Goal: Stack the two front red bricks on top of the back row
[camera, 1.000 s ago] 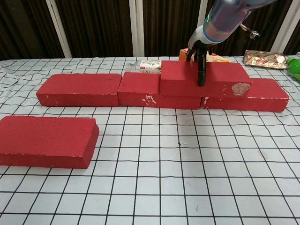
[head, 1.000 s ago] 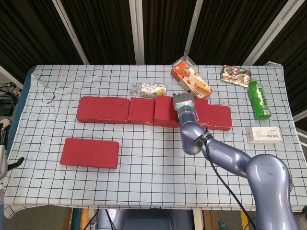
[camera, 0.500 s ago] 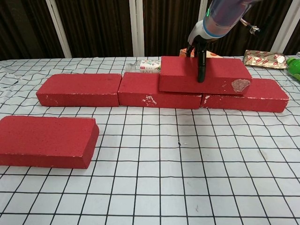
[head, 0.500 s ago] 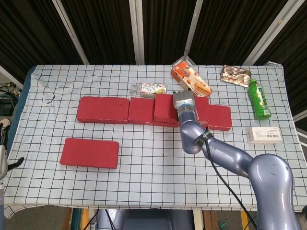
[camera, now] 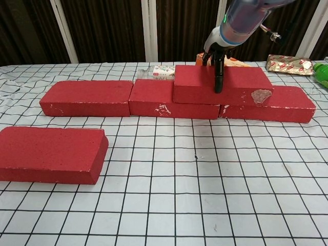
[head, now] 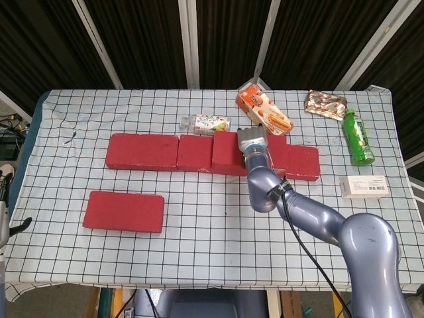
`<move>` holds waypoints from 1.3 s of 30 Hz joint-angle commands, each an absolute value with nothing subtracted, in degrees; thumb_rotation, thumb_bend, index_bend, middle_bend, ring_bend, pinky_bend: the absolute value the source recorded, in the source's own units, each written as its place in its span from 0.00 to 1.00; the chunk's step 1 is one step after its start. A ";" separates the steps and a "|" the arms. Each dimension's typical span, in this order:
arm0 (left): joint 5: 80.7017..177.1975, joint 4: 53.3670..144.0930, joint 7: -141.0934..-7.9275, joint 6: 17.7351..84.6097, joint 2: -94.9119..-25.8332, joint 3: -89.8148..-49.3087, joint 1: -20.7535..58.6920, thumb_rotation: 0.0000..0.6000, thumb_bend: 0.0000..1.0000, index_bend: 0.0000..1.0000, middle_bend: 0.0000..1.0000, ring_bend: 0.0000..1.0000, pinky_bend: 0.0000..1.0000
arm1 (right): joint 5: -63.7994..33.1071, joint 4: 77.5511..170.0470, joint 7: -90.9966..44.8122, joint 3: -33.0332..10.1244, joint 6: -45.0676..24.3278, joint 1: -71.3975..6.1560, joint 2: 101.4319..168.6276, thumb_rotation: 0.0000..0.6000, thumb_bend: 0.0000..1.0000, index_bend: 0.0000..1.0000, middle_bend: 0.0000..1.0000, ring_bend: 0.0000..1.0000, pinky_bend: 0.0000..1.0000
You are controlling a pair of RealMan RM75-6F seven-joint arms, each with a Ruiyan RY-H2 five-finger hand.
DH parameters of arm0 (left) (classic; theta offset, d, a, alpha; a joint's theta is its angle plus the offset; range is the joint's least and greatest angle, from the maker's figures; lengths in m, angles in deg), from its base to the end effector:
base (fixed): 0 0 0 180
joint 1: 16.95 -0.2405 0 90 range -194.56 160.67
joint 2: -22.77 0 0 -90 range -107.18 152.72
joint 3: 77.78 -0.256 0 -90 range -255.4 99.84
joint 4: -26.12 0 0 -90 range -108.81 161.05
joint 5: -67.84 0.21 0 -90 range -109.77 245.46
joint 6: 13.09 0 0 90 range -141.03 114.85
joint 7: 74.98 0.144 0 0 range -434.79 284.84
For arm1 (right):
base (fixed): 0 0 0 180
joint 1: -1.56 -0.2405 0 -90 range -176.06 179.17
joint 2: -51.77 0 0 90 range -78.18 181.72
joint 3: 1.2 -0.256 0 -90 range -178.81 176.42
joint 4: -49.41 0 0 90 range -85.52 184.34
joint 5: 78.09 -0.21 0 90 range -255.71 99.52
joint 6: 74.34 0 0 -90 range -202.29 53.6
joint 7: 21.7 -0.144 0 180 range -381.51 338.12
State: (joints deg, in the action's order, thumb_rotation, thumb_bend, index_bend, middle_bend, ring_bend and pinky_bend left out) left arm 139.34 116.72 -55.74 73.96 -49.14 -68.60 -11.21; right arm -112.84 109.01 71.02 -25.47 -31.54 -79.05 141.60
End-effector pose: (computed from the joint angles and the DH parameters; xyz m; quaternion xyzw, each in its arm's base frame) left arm -0.3259 0.2030 0.1497 -0.5304 -0.3514 -0.3047 0.7088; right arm -0.0355 -0.4865 0.0079 0.7300 -0.4529 0.0772 0.5060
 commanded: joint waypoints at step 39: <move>138.94 116.79 -55.01 73.84 -49.37 -68.71 -10.97 1.00 0.10 0.08 0.00 0.00 0.11 | -114.48 108.22 74.23 -28.58 -28.80 -78.10 142.81 1.00 0.17 0.09 0.13 0.07 0.00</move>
State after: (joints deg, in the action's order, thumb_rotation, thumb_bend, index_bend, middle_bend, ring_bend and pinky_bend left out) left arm 138.93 116.79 -55.01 73.84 -49.37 -68.71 -10.97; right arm -114.51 108.24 74.21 -28.56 -28.82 -78.11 142.78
